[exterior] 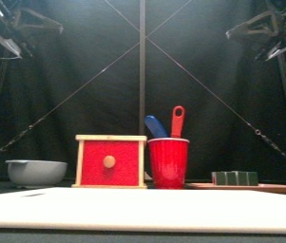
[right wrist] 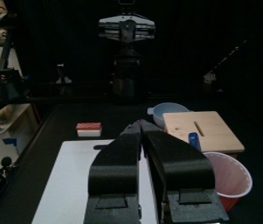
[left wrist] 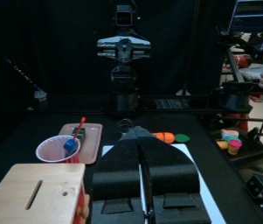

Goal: Place sushi on board then cut the sushi with the knife then place the pieces on the plate
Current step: Place the sushi on the board

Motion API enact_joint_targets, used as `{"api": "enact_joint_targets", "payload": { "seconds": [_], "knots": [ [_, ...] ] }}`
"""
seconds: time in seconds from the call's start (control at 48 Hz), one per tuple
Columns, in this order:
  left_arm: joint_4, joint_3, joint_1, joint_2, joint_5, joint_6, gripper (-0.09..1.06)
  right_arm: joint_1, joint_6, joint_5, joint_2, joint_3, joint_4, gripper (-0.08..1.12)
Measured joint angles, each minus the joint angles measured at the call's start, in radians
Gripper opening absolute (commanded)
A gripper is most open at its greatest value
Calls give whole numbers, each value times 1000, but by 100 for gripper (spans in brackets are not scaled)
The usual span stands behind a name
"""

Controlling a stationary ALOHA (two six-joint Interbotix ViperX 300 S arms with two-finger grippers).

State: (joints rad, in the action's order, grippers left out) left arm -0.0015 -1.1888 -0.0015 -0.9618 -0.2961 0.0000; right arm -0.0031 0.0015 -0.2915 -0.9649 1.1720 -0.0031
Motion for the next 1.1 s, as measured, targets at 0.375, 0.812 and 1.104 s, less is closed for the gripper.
{"api": "enact_joint_targets", "payload": {
  "seconds": [0.375,0.812,1.104],
  "knots": [
    [0,0,5,101,-6,8,-1,-163,26,244,25,-54,87,12],
    [9,2,14,199,-83,8,-1,-436,8,603,163,-176,-94,62],
    [9,2,29,199,-91,8,-1,-439,11,641,301,-170,-130,106]
  ]
}}
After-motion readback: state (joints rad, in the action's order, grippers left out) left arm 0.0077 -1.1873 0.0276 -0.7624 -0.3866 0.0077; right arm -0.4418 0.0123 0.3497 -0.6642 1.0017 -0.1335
